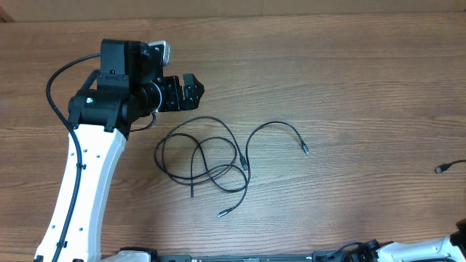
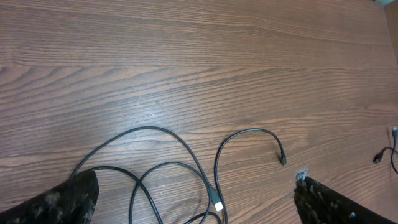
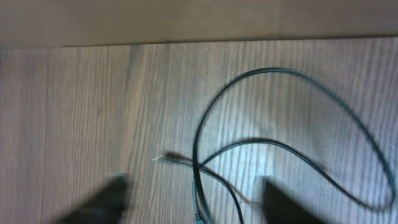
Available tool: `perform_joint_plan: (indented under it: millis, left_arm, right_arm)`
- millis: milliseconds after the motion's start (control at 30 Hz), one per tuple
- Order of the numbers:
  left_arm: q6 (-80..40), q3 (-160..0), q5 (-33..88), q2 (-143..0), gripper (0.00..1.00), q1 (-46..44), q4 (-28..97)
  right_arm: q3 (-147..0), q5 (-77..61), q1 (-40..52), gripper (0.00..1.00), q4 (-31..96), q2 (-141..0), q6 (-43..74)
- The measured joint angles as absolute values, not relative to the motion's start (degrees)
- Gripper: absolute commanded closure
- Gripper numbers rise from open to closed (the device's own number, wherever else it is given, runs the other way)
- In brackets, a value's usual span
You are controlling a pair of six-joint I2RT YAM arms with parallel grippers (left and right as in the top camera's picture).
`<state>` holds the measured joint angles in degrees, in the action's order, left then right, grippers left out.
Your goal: Untangle cables
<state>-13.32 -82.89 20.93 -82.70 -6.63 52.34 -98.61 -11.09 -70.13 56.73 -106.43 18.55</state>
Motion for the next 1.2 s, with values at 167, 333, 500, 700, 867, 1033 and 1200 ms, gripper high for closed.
perform_joint_plan:
  millis: [167,333,500,700,867,1033,1200]
  left_arm:
    - [-13.32,-82.87,20.93,-82.7,0.0,-6.63,52.34]
    - [-13.32,-82.87,20.93,-82.7,0.0,-6.63,52.34]
    - [-13.3,-82.87,20.93,-82.7,0.0,-6.63,52.34]
    - [-13.32,-82.87,20.93,-82.7,0.0,-6.63,52.34]
    - [-13.32,-82.87,20.93,-82.7,0.0,-6.63,52.34]
    - [-13.3,-82.87,20.95,-82.7,0.0,-6.63,52.34]
    - [-13.3,-82.89,20.93,-82.7,0.0,-6.63,52.36]
  right_arm:
    - [-98.61,-12.1,-71.4,0.0,57.06,-106.43,19.49]
    - [-98.61,-15.59,-71.48,0.0,57.08,-106.43,19.22]
    - [-98.61,-23.77,-71.4,0.0,57.01,-106.41,15.51]
    - [-98.61,-31.24,-67.66,0.0,57.43,-106.43,9.52]
    - [-98.61,-32.82,-59.0,0.0,60.23,-106.43,5.8]
    - [-98.56,-32.58,-49.76,0.0,64.38,-106.43,2.31]
    - [-98.54,-31.48,-38.13,0.0,67.37,-106.45,0.64]
